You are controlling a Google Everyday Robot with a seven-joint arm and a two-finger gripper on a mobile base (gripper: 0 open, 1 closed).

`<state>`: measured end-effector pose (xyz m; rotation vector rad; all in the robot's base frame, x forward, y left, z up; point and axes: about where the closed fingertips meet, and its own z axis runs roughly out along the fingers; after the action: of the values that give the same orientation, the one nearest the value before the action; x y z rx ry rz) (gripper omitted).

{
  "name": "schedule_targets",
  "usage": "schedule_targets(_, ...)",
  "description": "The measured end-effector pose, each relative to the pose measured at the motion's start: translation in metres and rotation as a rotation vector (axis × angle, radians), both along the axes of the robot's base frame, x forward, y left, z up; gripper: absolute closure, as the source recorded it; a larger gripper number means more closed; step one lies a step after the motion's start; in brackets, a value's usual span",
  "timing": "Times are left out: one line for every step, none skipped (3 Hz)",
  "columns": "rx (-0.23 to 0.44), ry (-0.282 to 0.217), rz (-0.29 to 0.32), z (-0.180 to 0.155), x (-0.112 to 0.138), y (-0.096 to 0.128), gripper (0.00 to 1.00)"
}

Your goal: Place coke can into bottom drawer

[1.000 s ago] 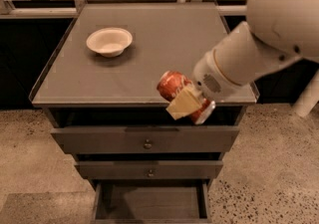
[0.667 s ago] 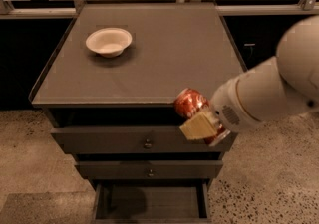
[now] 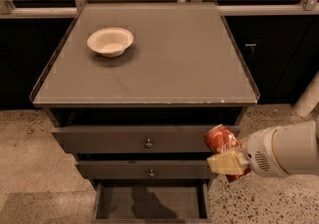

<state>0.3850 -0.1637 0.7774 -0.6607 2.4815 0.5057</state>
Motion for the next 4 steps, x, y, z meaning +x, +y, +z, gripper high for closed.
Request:
schedule_targets(0.074,0.095,-0.027,-0.051,-0.010,-0.016,1.00)
schedule_targets(0.083,0.108,-0.026,-0.058,-0.010,-0.016,1.00)
schedule_targets(0.115,0.110,-0.046,-0.069,-0.011,-0.019,1.00)
schedule_targets(0.212,0.141,-0.115,-0.119,-0.014,-0.025,1.00)
